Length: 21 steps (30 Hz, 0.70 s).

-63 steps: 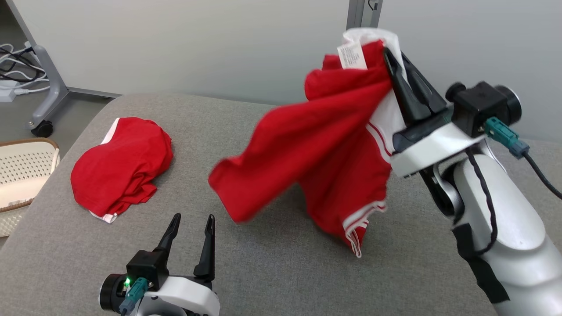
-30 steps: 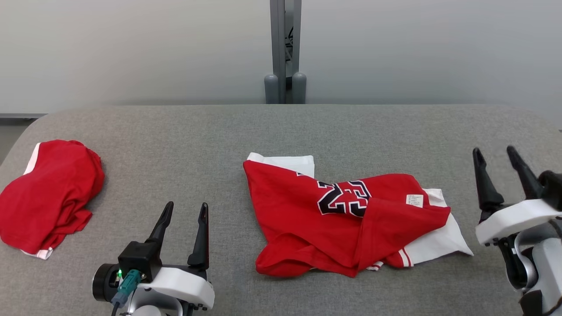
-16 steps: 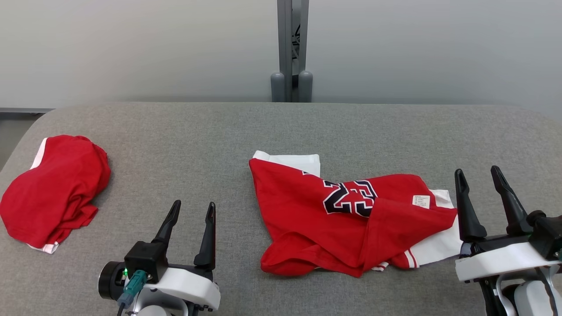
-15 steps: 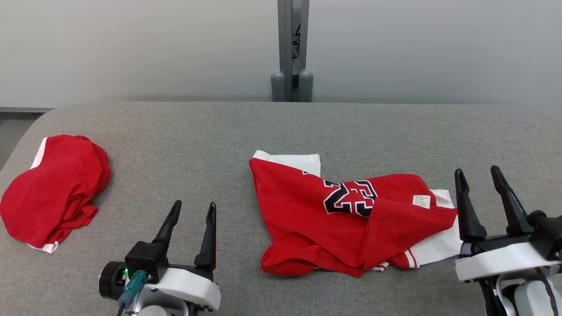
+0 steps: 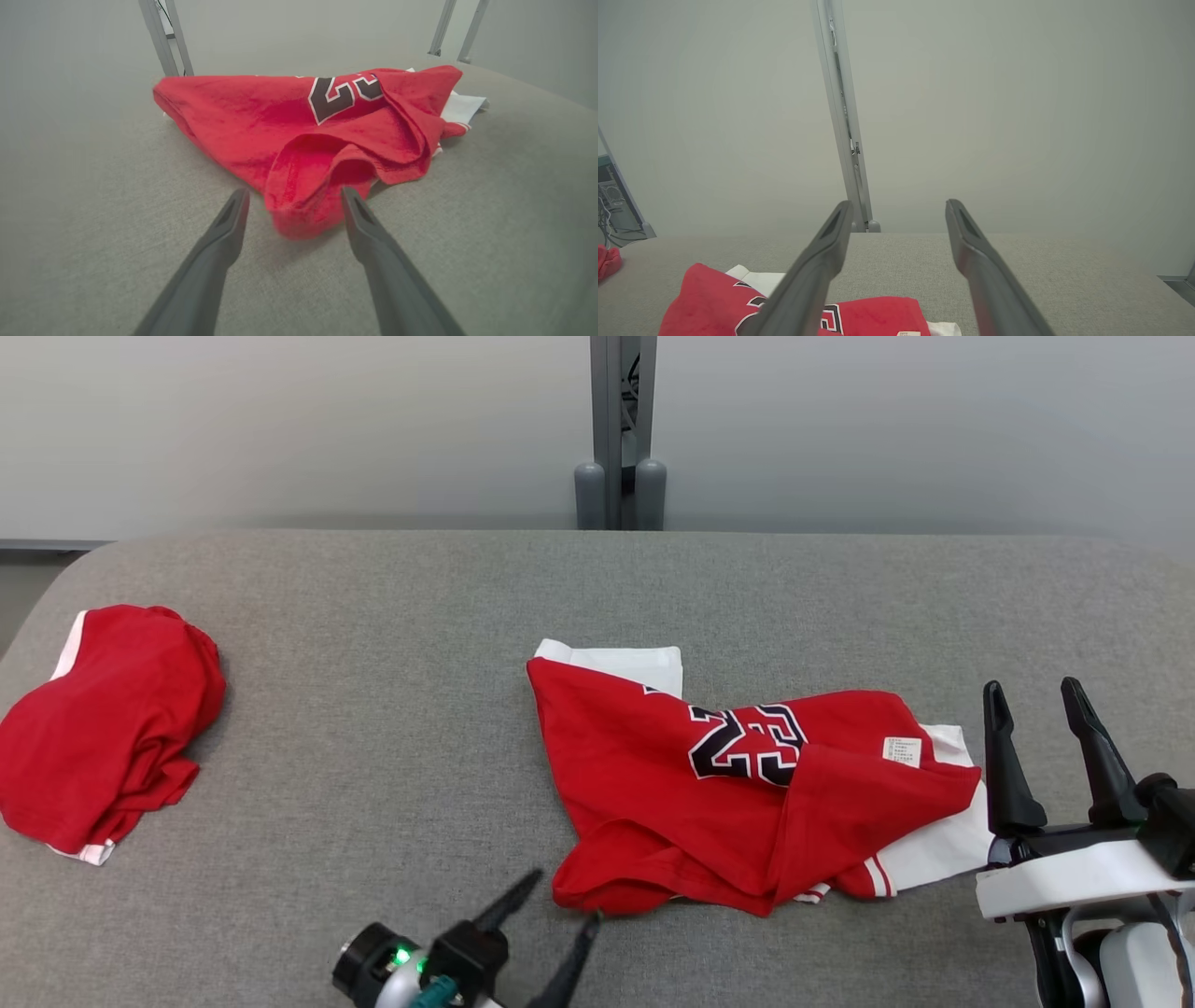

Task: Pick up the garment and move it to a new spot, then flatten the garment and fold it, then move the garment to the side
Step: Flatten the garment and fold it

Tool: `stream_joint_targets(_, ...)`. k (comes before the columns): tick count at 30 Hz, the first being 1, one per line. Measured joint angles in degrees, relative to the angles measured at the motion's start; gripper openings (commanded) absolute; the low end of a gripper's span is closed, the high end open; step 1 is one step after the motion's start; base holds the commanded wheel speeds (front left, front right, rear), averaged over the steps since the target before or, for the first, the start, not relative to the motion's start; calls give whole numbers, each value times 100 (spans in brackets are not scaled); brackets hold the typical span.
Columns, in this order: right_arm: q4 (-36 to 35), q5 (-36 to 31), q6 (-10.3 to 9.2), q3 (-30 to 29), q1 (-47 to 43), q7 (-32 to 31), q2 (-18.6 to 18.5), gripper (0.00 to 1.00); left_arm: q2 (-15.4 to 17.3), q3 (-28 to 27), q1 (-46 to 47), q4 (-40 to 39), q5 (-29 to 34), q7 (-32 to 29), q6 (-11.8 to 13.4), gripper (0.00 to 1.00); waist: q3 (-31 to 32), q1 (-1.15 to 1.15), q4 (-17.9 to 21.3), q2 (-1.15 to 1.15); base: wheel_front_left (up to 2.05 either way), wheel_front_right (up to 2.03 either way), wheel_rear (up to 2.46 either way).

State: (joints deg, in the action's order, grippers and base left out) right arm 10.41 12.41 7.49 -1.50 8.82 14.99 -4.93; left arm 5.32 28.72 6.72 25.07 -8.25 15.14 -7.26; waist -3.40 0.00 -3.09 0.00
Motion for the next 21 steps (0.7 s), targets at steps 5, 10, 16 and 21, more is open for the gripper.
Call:
stream_joint_targets(5, 47, -36, 0, 2, 37, 0, 35, 100, 255, 634, 280, 181, -380, 0, -18, 100, -117, 0, 37, 0, 0, 0, 0)
stream_joint_targets(10, 82, -38, 0, 20, 83, 0, 57, 100, 299, 783, 453, 330, -530, 0, -18, 100, -186, 0, 78, 0, 0, 0, 0)
stream_joint_targets(16, 102, -44, 0, 40, 149, 0, 65, 100, 224, 702, 665, 721, -474, 0, -18, 100, -272, 0, 131, 0, 0, 0, 0)
stream_joint_targets(21, 118, -76, 0, 66, 158, -1, 63, 100, 81, 558, 700, 945, -439, 0, -18, 100, -302, 0, 155, 0, 0, 0, 0)
